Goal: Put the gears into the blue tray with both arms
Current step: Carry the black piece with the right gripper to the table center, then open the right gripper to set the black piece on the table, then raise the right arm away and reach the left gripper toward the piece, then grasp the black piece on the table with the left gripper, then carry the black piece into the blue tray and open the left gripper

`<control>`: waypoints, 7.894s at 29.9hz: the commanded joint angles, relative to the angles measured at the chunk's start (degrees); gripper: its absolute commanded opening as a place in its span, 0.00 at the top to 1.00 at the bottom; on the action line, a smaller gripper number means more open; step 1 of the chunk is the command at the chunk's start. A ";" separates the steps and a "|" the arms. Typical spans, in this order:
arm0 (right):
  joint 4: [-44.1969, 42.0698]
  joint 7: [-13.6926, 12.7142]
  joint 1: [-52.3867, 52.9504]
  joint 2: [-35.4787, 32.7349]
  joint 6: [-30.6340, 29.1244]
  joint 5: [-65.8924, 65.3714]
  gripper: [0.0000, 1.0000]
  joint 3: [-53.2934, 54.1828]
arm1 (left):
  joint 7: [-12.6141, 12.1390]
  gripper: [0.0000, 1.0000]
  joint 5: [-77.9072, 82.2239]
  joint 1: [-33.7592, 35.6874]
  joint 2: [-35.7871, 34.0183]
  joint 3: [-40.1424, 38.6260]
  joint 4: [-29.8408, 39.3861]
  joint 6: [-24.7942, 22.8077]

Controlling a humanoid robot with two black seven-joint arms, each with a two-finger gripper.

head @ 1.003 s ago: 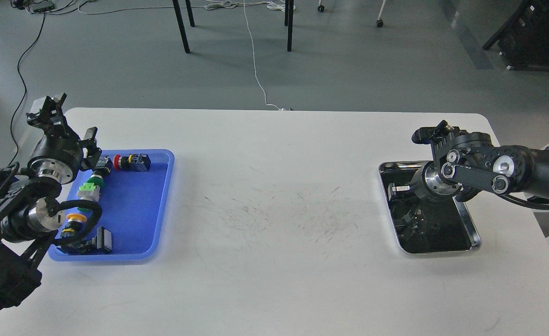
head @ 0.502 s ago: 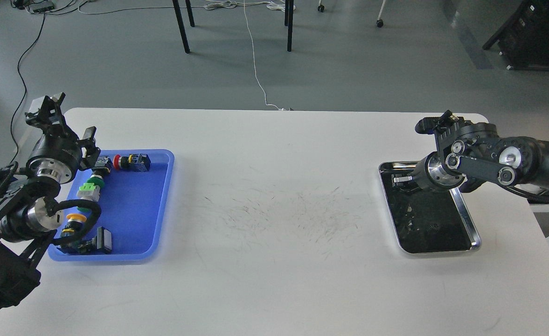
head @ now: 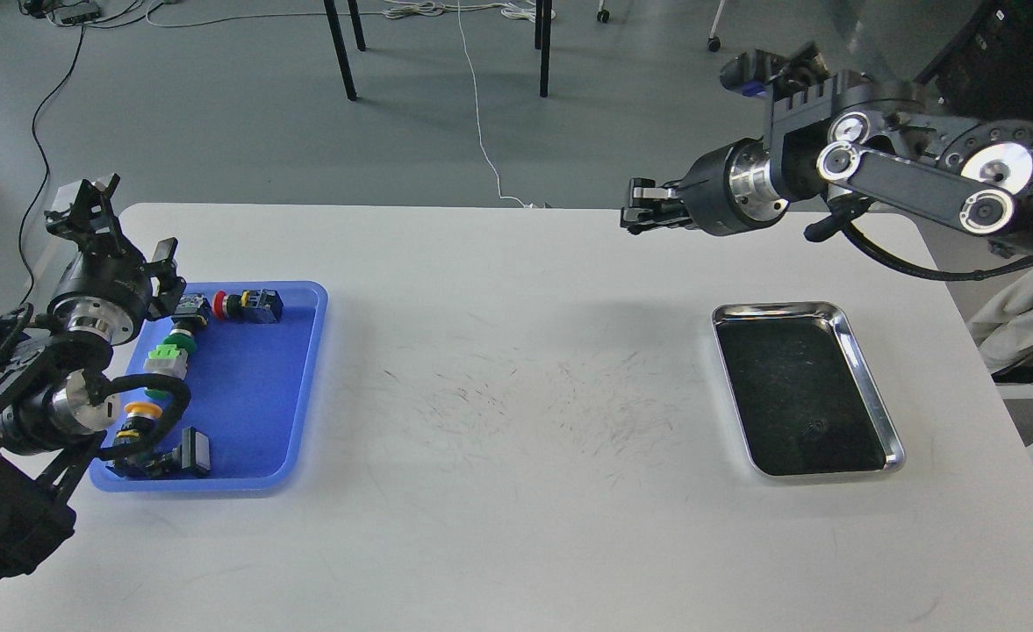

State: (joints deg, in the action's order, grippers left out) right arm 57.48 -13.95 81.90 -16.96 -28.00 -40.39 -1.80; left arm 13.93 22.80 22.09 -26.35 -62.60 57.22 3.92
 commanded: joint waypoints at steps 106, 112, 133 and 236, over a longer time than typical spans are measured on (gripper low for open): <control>-5.36 0.33 -61.86 0.88 0.00 46.99 0.03 86.18 | -7.86 0.02 65.75 -2.05 -16.11 27.88 36.47 0.56; -5.63 0.33 -61.95 0.88 0.00 46.90 0.03 85.92 | -7.86 0.02 88.01 -1.26 -8.73 33.94 29.62 0.56; -5.98 0.33 -62.74 0.88 0.00 46.81 0.03 85.30 | -7.69 0.04 102.20 -0.20 9.30 35.71 9.57 6.89; -5.98 0.42 -62.65 0.00 0.00 46.81 0.03 85.04 | -5.22 0.49 85.48 -1.52 -9.07 34.92 -5.46 17.44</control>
State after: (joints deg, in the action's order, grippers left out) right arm 51.50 -13.53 19.00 -17.04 -28.00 6.42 83.20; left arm 8.70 108.43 20.57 -35.45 -27.68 51.77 21.37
